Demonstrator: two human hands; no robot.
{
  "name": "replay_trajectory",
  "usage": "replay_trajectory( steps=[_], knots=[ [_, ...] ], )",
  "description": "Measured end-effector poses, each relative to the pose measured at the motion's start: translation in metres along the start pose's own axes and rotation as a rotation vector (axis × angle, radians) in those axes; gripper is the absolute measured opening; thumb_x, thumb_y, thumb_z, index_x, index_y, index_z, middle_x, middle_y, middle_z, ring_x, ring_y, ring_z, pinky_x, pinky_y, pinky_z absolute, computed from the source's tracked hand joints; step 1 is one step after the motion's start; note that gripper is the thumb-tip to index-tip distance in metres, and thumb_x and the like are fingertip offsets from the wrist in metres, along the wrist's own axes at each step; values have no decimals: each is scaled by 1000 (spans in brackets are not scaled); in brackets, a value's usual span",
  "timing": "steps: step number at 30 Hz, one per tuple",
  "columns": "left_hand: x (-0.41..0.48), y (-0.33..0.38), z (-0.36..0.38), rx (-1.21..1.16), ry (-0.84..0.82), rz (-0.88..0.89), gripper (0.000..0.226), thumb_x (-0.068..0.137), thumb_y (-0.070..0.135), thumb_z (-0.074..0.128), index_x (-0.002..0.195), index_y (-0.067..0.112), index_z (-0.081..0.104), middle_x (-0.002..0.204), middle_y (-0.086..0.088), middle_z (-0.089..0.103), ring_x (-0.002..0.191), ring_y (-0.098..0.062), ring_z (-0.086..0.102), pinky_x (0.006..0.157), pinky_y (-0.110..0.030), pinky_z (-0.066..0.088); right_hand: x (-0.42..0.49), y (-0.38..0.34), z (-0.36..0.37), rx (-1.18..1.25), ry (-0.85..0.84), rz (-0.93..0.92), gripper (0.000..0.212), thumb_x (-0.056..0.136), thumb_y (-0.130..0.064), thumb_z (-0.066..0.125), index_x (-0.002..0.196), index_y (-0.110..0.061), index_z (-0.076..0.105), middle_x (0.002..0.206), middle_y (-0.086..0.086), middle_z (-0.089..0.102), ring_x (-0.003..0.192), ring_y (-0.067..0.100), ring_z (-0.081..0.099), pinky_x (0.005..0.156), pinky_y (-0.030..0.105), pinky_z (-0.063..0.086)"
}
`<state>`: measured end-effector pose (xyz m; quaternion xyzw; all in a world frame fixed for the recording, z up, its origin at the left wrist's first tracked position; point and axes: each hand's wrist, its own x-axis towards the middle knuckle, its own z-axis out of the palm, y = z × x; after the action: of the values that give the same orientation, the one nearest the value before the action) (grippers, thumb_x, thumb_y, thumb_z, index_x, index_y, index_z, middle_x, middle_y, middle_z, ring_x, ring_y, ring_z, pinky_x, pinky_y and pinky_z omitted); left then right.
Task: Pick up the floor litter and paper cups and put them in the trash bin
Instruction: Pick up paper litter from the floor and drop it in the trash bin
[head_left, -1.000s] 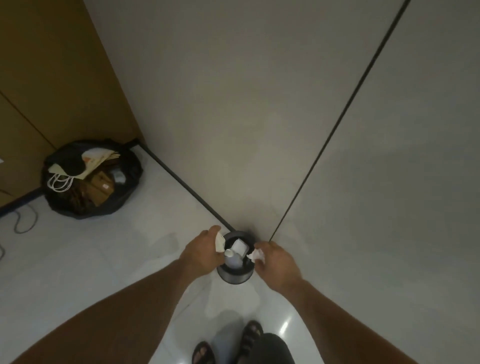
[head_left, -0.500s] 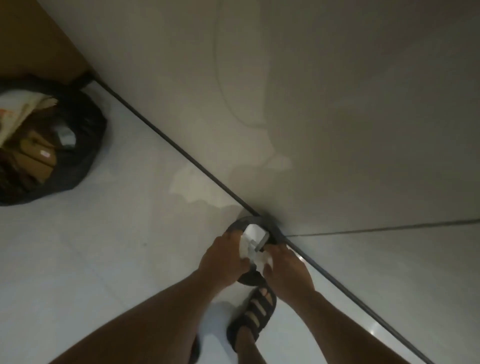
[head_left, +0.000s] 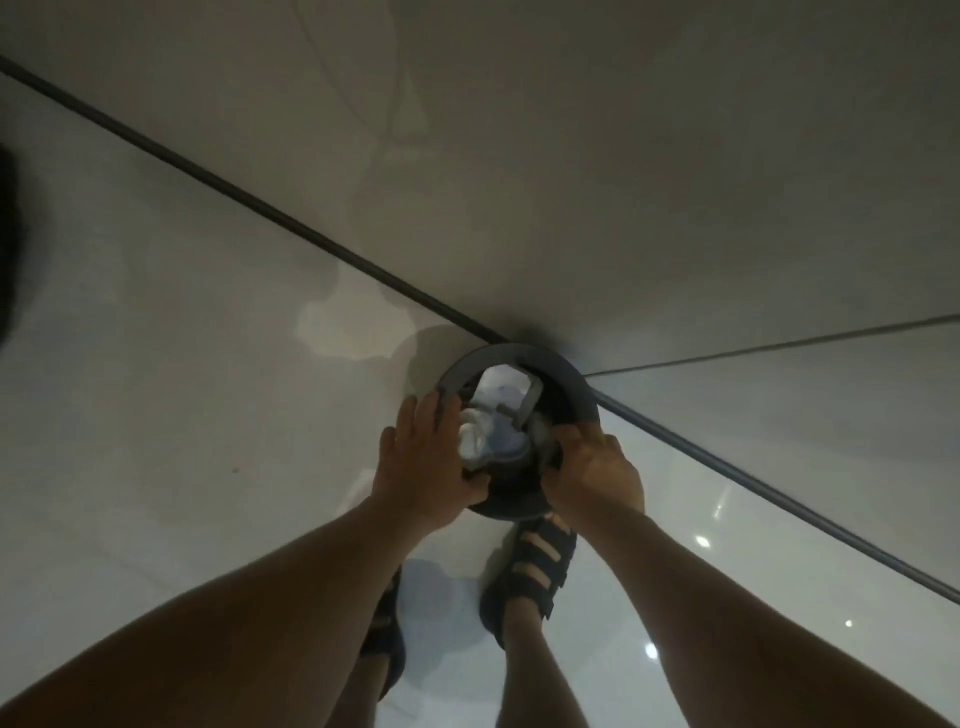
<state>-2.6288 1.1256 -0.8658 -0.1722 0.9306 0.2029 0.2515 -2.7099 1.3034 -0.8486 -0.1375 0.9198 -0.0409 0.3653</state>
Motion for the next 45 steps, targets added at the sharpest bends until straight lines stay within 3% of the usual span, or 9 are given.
replay_trajectory(
  steps=[6, 14, 19, 23, 27, 33, 45],
  knots=[
    [-52, 5, -74, -22, 2, 70, 90, 81, 63, 51, 150, 24, 9, 157, -1, 13, 145, -27, 5, 111, -44, 23, -74, -16, -40, 206, 28, 98, 51, 91, -41, 55, 138, -28, 39, 140, -2, 44, 123, 20, 46, 98, 34, 46],
    [-124, 58, -219, 75, 17, 253, 91, 80, 61, 54, 150, 27, 6, 158, 1, 8, 145, -24, 4, 113, -47, 24, -211, -47, -125, 352, 168, 229, 63, 90, -46, 58, 145, -30, 32, 153, -6, 29, 135, 16, 36, 104, 30, 41],
    [-166, 112, -289, 141, 44, 364, 88, 81, 61, 51, 150, 23, 12, 157, 0, 11, 144, -25, 8, 110, -48, 24, -289, -47, -189, 384, 327, 241, 66, 92, -46, 56, 149, -27, 29, 155, -4, 26, 137, 18, 34, 105, 32, 40],
    [-206, 156, -319, 227, -48, 428, 91, 83, 62, 49, 152, 23, 6, 160, 1, 1, 146, -26, -2, 115, -50, 15, -351, -31, -223, 453, 448, 295, 65, 91, -45, 57, 148, -27, 32, 151, -2, 31, 134, 19, 36, 102, 32, 42],
    [-250, 210, -341, 356, -84, 532, 92, 82, 62, 53, 152, 25, 6, 160, 0, 0, 146, -26, -2, 114, -52, 15, -415, 0, -239, 553, 551, 373, 67, 90, -44, 57, 148, -27, 30, 150, -1, 29, 134, 21, 34, 102, 35, 43],
    [-320, 326, -329, 434, -56, 696, 94, 82, 62, 54, 152, 23, 5, 160, -2, 3, 145, -26, 4, 115, -50, 17, -509, 74, -227, 622, 647, 491, 69, 89, -43, 57, 150, -25, 30, 150, 3, 29, 135, 24, 32, 103, 37, 41],
    [-489, 513, -198, 605, -131, 1100, 91, 81, 60, 56, 151, 26, 10, 159, 1, 8, 145, -24, 7, 113, -49, 21, -704, 221, -132, 718, 727, 880, 72, 89, -46, 54, 151, -29, 22, 155, 2, 21, 139, 24, 26, 101, 38, 41]
  ],
)
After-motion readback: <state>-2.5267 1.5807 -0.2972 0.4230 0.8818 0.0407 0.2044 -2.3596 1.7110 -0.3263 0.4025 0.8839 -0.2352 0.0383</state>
